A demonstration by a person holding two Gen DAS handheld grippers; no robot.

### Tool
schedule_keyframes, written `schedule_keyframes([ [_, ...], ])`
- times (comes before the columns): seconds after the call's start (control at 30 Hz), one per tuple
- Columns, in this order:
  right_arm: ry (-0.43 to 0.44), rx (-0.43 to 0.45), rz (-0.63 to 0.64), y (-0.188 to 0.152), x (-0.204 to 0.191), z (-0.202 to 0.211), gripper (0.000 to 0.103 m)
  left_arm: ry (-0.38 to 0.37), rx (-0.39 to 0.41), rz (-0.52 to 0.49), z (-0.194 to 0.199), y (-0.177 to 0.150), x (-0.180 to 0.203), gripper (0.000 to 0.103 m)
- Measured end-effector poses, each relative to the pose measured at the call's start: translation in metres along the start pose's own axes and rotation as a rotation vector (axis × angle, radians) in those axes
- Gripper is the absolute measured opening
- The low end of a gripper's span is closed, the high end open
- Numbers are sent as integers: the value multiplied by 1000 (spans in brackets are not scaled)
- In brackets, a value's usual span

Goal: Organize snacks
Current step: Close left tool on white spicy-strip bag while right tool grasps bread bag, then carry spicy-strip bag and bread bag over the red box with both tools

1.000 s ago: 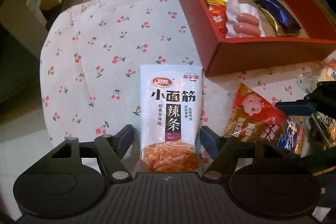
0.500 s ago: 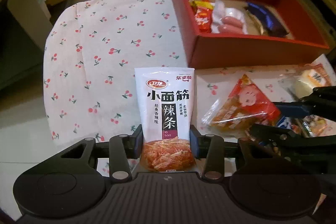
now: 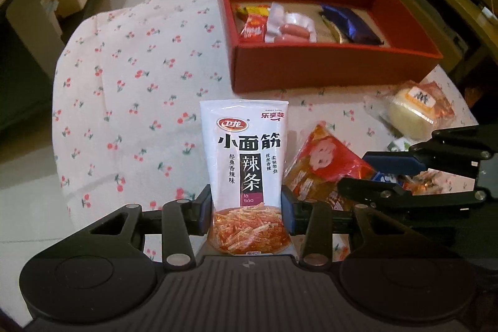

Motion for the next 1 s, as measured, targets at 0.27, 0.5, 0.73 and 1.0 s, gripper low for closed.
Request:
schedule_keyframes([
  [0.27,-5,-28,62,1,-7,-18,54,29,-49,15,-9,-6,-8,51],
  [0.5,-26,-43,144,2,-20,-42,91,47,-82,16,-20,-8,-9,51],
  [0.73,-31,-34,130,1,-19,-32,67,43,-64,18,-16,-6,-7,50],
  [1.0,-27,52,84,5,-14,4,66,-4,35,24,13,-1,4,50],
])
Point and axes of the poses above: each gripper's, at about its wrist camera, not at the fingertips, and z roughly against the way its jaws point, x to its right, y to its top, the point moved 1 cm from there along -z, roughly the way its jaws point, and after that the axes turned 3 degrees about -y, right-handed, at the moved point
